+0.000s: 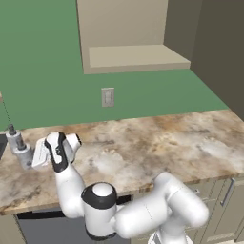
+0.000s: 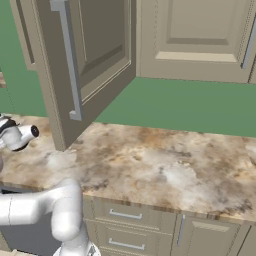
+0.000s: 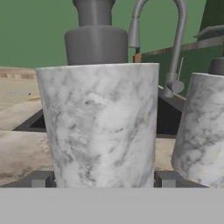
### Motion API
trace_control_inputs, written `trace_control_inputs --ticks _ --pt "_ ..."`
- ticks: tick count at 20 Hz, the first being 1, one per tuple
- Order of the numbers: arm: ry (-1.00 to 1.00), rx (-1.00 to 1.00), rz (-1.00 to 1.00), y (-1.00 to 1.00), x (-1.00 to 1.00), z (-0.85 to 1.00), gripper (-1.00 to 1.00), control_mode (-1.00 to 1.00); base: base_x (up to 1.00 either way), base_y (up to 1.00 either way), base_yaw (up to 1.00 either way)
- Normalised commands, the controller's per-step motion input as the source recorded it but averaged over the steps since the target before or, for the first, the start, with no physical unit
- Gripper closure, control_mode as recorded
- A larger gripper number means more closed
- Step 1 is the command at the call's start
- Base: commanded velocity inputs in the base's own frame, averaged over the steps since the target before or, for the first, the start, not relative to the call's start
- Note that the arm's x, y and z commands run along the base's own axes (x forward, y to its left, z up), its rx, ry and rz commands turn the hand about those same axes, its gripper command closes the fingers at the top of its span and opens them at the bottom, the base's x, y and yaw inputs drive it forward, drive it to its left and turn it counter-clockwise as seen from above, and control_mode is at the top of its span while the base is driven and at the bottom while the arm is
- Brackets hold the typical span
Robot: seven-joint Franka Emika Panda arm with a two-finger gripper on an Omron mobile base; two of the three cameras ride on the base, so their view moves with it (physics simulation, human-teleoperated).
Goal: Locate and retrieve the soap dispenser and soap dispenser from the cabinet. Place them next to the sink.
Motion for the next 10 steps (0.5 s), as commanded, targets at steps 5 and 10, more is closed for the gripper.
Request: trace_control_inputs --ticks 5,10 --pt "-0.06 0.00 0.00 0.27 0.20 -0.44 1.00 -1.00 0.00 0.00 0.00" --pt "-0.07 0.00 0.00 0.20 0.14 -0.48 1.00 -1.00 0.00 0.00 0.00"
